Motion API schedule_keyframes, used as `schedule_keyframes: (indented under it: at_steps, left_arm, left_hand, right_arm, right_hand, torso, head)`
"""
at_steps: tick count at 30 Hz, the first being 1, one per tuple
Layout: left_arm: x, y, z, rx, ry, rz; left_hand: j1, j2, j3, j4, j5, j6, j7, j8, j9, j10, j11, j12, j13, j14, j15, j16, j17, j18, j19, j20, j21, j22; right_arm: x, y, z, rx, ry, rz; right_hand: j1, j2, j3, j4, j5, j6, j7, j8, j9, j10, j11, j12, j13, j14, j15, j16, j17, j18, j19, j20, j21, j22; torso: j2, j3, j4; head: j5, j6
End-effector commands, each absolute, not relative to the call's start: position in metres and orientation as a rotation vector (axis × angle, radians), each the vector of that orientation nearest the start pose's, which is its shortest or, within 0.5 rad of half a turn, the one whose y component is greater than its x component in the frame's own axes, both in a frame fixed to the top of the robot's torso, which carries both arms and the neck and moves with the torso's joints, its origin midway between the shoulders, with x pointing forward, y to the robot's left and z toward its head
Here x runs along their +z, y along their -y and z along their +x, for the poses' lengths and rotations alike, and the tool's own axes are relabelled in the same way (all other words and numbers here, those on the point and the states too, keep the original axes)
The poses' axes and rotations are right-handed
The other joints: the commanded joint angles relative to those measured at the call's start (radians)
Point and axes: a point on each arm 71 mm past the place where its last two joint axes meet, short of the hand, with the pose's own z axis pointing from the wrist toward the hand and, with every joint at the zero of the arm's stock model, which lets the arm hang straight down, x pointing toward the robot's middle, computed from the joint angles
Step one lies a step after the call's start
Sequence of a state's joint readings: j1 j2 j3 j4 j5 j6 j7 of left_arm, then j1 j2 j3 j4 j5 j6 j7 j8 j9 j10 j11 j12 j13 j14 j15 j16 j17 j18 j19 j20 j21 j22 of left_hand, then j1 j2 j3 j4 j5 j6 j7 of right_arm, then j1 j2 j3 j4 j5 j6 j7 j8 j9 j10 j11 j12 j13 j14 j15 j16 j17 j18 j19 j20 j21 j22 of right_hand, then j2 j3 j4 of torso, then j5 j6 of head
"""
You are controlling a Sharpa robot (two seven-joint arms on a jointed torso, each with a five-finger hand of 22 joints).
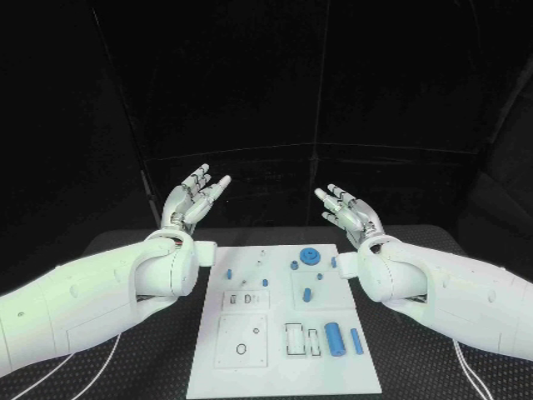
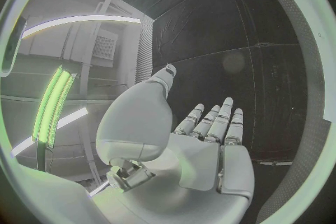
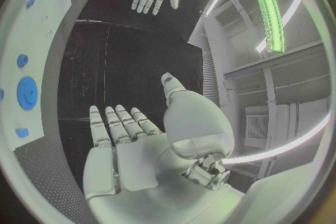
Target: Assemble the parts on the task board
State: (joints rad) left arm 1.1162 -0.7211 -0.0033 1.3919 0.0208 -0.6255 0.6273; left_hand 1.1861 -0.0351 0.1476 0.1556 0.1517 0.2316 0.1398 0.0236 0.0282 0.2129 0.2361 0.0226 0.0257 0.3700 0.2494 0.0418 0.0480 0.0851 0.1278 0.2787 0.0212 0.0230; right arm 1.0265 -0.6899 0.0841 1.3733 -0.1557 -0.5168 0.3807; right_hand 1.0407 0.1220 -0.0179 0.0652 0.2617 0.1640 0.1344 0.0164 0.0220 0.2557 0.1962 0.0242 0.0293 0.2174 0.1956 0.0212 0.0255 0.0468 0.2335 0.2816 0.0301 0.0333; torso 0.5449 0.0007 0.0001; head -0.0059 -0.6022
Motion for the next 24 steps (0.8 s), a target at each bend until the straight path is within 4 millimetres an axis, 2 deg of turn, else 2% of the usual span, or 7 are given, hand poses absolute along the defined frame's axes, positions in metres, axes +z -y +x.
schedule_keyframes:
  at_steps: [1,7,10,13,16,20,24]
  left_arm:
    - [-0.197,-0.205,0.505,-1.411,-1.067,-1.058]
    - [-0.197,-0.205,0.505,-1.411,-1.067,-1.058]
    - [-0.197,-0.205,0.505,-1.411,-1.067,-1.058]
    - [-0.198,-0.21,0.505,-1.408,-1.065,-1.063]
    - [-0.197,-0.212,0.503,-1.413,-1.063,-1.06]
    - [-0.194,-0.212,0.501,-1.426,-1.061,-1.055]
    - [-0.191,-0.21,0.498,-1.451,-1.062,-1.048]
  left_hand:
    - [0.045,-0.001,0.005,0.01,0.009,0.016,0.142,0.006,0.002,0.007,0.018,0.004,0.002,0.018,0.009,0.006,0.003,0.017,0.004,0.014,0.005,0.002]
    - [0.045,0.0,0.005,0.01,0.009,0.016,0.143,0.006,0.002,0.007,0.018,0.004,0.002,0.018,0.009,0.006,0.003,0.017,0.004,0.014,0.005,0.002]
    - [0.045,0.0,0.005,0.01,0.009,0.016,0.143,0.006,0.002,0.007,0.018,0.004,0.002,0.018,0.009,0.006,0.003,0.017,0.004,0.014,0.005,0.002]
    - [0.045,0.0,0.005,0.01,0.009,0.016,0.143,0.006,0.002,0.007,0.018,0.004,0.002,0.018,0.009,0.006,0.003,0.017,0.004,0.014,0.005,0.002]
    - [0.046,0.001,0.007,0.01,0.009,0.02,0.147,0.007,0.003,0.01,0.022,0.005,0.003,0.022,0.011,0.007,0.004,0.016,0.003,0.015,0.005,0.003]
    - [0.048,0.002,0.009,0.01,0.009,0.027,0.15,0.008,0.004,0.018,0.026,0.006,0.004,0.027,0.012,0.009,0.005,0.015,0.004,0.015,0.006,0.003]
    - [0.052,0.007,0.013,0.008,0.009,0.04,0.152,0.011,0.005,0.034,0.03,0.009,0.005,0.043,0.015,0.014,0.008,0.013,0.008,0.015,0.009,0.005]
  right_arm:
    - [-0.233,0.175,0.502,1.429,-1.543,1.0]
    - [-0.235,0.173,0.507,1.44,-1.601,0.962]
    - [-0.236,0.173,0.507,1.441,-1.609,0.957]
    - [-0.23,0.193,0.51,1.26,-1.543,0.755]
    - [-0.23,0.199,0.511,1.165,-1.55,0.683]
    - [-0.228,0.201,0.51,1.084,-1.571,0.542]
    - [-0.217,0.196,0.512,1.028,-1.589,0.363]
  right_hand:
    - [0.039,0.006,-0.001,0.008,0.011,0.012,0.1,0.007,0.002,0.015,0.007,0.007,0.002,0.015,0.008,0.006,0.002,0.015,0.004,0.014,0.006,0.002]
    - [0.099,0.004,-0.005,-0.031,0.002,0.042,0.122,0.011,0.006,0.057,0.028,0.012,0.006,0.065,0.028,0.012,0.007,0.018,0.027,0.014,0.015,0.007]
    - [0.202,-0.014,0.013,-0.114,-0.032,0.183,0.146,0.041,0.023,0.239,0.06,0.044,0.022,0.256,0.05,0.049,0.025,0.056,0.151,0.008,0.054,0.028]
    - [0.28,-0.025,0.035,-0.177,-0.051,0.368,0.142,0.083,0.044,0.499,0.043,0.094,0.041,0.531,0.021,0.111,0.046,0.096,0.366,0.009,0.134,0.066]
    - [0.314,-0.032,0.049,-0.212,-0.05,0.509,0.127,0.104,0.049,0.622,0.02,0.115,0.037,0.676,-0.012,0.144,0.045,0.13,0.476,0.008,0.186,0.082]
    - [0.333,-0.031,0.068,-0.241,-0.054,0.669,0.108,0.125,0.053,0.704,-0.007,0.122,0.034,0.794,-0.045,0.164,0.045,0.14,0.558,-0.011,0.232,0.093]
    - [0.337,-0.031,0.095,-0.262,-0.061,0.739,0.082,0.128,0.049,0.787,-0.038,0.121,0.033,0.96,-0.101,0.209,0.065,0.139,0.682,-0.068,0.308,0.122]
  torso:
    - [0.0,-0.0001,0.0003]
    - [0.0,-0.0001,0.0003]
    - [0.0,-0.0001,0.0003]
    - [0.007,-0.0035,-0.0027]
    - [0.01,-0.0058,-0.0035]
    - [0.019,-0.0106,-0.0061]
    - [0.031,-0.0117,-0.0036]
  head:
    - [0.0,0.0]
    - [0.0,0.0]
    - [0.0,0.0]
    - [0.007,-0.011]
    - [0.006,-0.015]
    - [0.009,-0.015]
    - [0.01,-0.014]
